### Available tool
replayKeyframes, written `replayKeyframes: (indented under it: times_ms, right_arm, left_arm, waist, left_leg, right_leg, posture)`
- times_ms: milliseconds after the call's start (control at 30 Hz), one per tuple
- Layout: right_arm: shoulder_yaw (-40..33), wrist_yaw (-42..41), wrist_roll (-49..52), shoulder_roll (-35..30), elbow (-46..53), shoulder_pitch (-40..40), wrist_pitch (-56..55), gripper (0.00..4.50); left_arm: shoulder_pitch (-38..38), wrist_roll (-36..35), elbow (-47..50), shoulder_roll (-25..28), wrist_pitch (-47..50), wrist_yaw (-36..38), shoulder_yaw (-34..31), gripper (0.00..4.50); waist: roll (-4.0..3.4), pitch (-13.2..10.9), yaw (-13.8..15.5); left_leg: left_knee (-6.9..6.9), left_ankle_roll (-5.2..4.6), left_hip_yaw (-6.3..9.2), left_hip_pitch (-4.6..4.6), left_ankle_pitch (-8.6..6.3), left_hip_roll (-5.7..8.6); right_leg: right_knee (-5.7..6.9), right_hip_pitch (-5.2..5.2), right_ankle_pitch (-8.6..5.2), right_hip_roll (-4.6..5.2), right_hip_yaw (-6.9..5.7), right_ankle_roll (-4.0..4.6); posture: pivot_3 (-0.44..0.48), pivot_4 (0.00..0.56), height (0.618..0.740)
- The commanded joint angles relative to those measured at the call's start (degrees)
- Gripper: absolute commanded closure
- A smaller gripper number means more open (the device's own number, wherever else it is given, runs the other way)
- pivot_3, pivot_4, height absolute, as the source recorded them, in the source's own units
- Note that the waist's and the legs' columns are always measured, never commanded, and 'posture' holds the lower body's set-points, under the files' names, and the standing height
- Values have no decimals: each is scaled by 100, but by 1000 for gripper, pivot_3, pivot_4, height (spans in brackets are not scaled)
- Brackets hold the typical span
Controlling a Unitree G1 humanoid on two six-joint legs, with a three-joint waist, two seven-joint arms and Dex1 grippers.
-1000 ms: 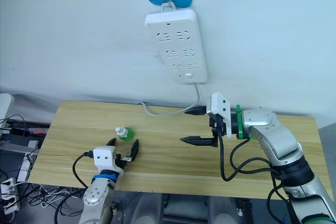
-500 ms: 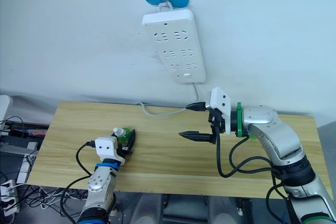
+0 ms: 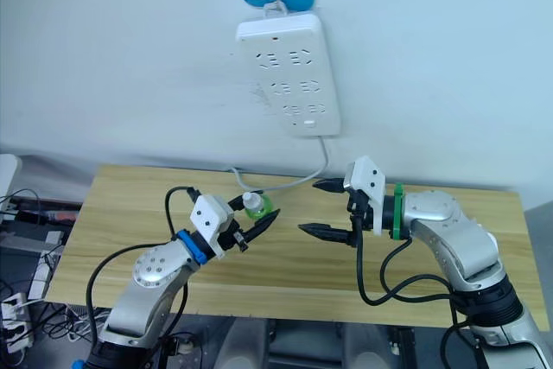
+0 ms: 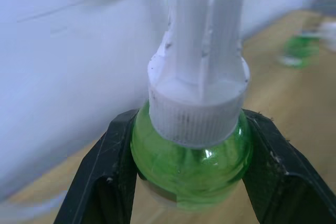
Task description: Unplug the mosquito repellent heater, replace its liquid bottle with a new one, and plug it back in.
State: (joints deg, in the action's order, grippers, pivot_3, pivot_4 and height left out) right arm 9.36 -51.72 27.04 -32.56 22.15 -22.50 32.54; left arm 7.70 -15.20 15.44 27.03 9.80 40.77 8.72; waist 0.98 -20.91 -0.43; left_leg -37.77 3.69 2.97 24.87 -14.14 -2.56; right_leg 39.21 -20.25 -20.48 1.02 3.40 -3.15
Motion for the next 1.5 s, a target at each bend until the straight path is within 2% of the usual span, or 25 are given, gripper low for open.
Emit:
replayKeyframes:
  times_ms: [33,233,500,600,700,733,833,933,1033,1167,1267,1300,1367,1467,1500]
  right_arm:
    - [38,425,-133,292,326,67,-179,0]
    - [151,943,-200,656,598,226,-41,0]
    - [269,1297,-350,842,643,268,-54,0]
    - [330,1334,-415,873,606,279,-97,900]
    - [370,1282,-447,832,586,327,-138,1952]
    - [371,1273,-455,830,585,341,-146,2463]
    - [325,1222,-375,844,586,334,-163,3416]
    - [242,1140,-253,852,567,277,-160,3430]
    - [217,170,202,644,395,-103,-284,3430]
    - [667,-2003,330,290,-285,-763,-1143,3430]
    - [908,-3428,367,329,-1086,-1208,-1620,3430]
    - [963,-3759,283,375,-1337,-1309,-1867,3430]
    - [1102,-4053,119,474,-2079,-1680,-2353,3430]
    - [1123,-4078,71,591,-2654,-2029,-2580,3430]
    - [1065,-4078,105,537,-2724,-2143,-2453,3080]
  left_arm:
    - [415,-386,241,134,576,643,274,2224]
    - [1199,-343,-252,66,681,1115,419,2224]
    - [1502,-167,-477,79,584,1339,484,2224]
    - [1517,-170,-461,62,603,1366,449,2224]
    - [1515,-170,-404,46,640,1354,443,2224]
    - [1512,-173,-386,38,655,1347,440,2224]
    - [1494,-152,-363,37,633,1352,447,2224]
    - [1462,-156,-354,39,622,1382,461,2224]
    - [1373,-204,-484,37,195,1732,542,2224]
    - [1449,-240,-711,77,-401,2481,761,2224]
    - [1503,-267,-769,187,-569,2924,830,2224]
    - [1509,-261,-781,239,-656,3050,840,2224]
    - [1514,-316,-750,303,-671,3190,813,2224]
    - [1515,-359,-761,304,-662,3220,784,2224]
    - [1515,-348,-781,279,-652,3172,767,2224]
  waist:
    - [0,1,-42]
    - [4,18,-150]
    - [10,43,-214]
    - [12,57,-244]
    - [11,59,-256]
    - [12,59,-260]
    - [11,60,-274]
    - [11,63,-279]
    - [10,68,-284]
    - [11,81,-283]
    - [8,149,-284]
    - [10,160,-281]
    - [11,166,-283]
    - [9,175,-284]
    - [9,175,-283]
  left_leg:
    - [0,2,-1,0,1,0]
    - [-4,8,-2,2,5,-1]
    - [-8,10,-8,2,6,-3]
    - [-10,10,-8,2,7,-4]
    - [-13,12,-7,2,8,-3]
    - [-14,15,-8,2,10,-3]
    - [-14,22,-8,2,15,-3]
    - [-14,29,-8,2,21,-3]
    - [-15,30,-9,2,22,-3]
    - [-20,30,-17,2,23,-1]
    - [-14,29,-14,2,23,1]
    - [-13,29,-14,2,22,1]
    - [-14,29,-7,2,23,-4]
    - [-20,32,0,0,24,-10]
    - [-20,36,5,0,27,-10]
  right_leg:
    - [1,-2,0,-3,0,0]
    - [21,-14,0,-1,-1,0]
    - [40,-29,0,1,1,0]
    - [48,-32,0,2,2,0]
    - [64,-39,0,3,3,0]
    - [67,-41,0,3,3,0]
    - [75,-46,0,3,4,0]
    - [80,-49,0,3,3,0]
    - [84,-50,0,3,4,0]
    - [85,-51,0,3,3,1]
    - [80,-52,0,0,-15,1]
    - [79,-52,0,1,-27,1]
    - [80,-51,1,7,-67,2]
    - [92,-53,1,8,-84,3]
    - [96,-53,1,8,-89,3]
  posture:
    - [-22,293,740]
    - [-71,267,740]
    - [-93,256,740]
    - [-92,254,740]
    - [-89,253,740]
    - [-87,252,740]
    - [-83,252,740]
    - [-82,253,740]
    - [-82,249,740]
    - [-68,239,740]
    - [-60,233,740]
    - [-25,223,740]
    - [-15,217,740]
    - [-13,218,740]
    - [-15,220,740]
